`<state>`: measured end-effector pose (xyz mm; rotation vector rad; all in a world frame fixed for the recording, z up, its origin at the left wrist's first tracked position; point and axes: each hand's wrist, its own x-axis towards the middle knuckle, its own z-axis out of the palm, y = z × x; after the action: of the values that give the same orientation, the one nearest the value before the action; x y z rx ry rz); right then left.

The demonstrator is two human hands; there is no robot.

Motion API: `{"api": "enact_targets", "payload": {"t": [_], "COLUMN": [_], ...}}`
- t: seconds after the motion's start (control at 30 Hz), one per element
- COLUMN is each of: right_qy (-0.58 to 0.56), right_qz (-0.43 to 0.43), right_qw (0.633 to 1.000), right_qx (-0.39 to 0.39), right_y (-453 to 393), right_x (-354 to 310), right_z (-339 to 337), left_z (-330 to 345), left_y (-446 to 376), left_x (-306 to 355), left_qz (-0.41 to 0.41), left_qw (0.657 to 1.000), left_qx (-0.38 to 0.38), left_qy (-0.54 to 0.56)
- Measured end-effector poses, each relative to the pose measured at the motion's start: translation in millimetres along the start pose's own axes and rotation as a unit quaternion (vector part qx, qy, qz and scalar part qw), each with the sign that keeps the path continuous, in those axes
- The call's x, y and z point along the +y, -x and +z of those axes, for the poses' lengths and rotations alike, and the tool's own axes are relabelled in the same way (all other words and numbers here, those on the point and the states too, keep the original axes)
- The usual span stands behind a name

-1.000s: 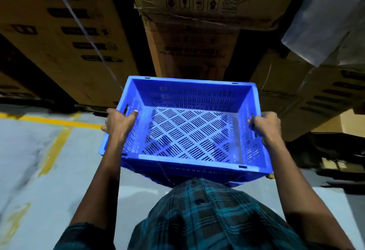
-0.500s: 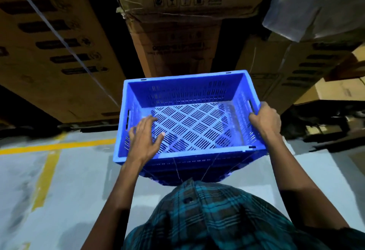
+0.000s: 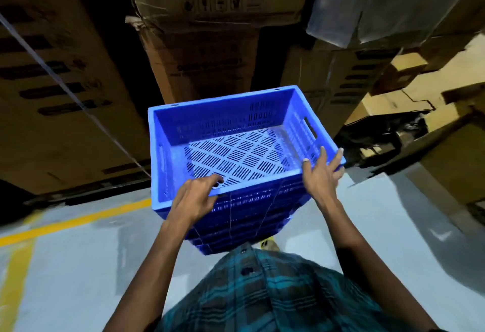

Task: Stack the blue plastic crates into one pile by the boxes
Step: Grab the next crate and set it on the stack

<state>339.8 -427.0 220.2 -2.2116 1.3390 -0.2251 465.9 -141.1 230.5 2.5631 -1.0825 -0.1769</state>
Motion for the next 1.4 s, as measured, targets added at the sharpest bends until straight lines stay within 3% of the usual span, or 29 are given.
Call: {"api": "enact_targets", "payload": {"t": [0.23, 0.6, 0.67, 0.73, 0.83, 0.97, 1.17, 1.4], "right_qy": [0.008, -0.024, -0.062, -0.171, -0.303, -0.364, -0.401, -0.384], "right_qz": [-0.034, -0.033, -0.061, -0.059, -0.006, 0.069, 0.232, 0.394], "right_qw": [0.994, 0.979, 0.981, 0.977, 0.952, 0.928, 0.865, 0.773], "right_qx": [-0.101, -0.199, -0.171, -0.114, -0.040, 0.044, 0.194, 0.316], "right_y": [27.7, 16.1, 16.2, 17.4, 32.0, 73.9, 189.9, 370.1], "right_x": [-18.5, -15.9, -8.9, 5.4, 30.7, 62.3, 105.8, 133.4], "right_z": [5.3, -6.3, -8.4, -13.6, -33.6, -58.8, -53.7, -9.9], "left_z": [-5.3, 0.4, 2.5, 2.9, 6.3, 12.4, 18.1, 48.4], "left_y": [-2.0, -19.9, -21.2, -23.3, -28.1, -38.1, -31.6, 35.7], "left_x": [9.3, 81.3, 94.7, 105.3, 117.1, 134.5, 141.8, 156.9], "left_qz": [-0.050, 0.022, 0.038, 0.065, 0.115, 0.204, 0.362, 0.454], "left_qw": [0.996, 0.985, 0.985, 0.984, 0.975, 0.952, 0.880, 0.783], "left_qx": [-0.049, -0.032, -0.028, -0.039, -0.074, -0.148, -0.261, -0.386], "left_qy": [0.047, 0.169, 0.165, 0.161, 0.177, 0.173, 0.161, 0.176]}}
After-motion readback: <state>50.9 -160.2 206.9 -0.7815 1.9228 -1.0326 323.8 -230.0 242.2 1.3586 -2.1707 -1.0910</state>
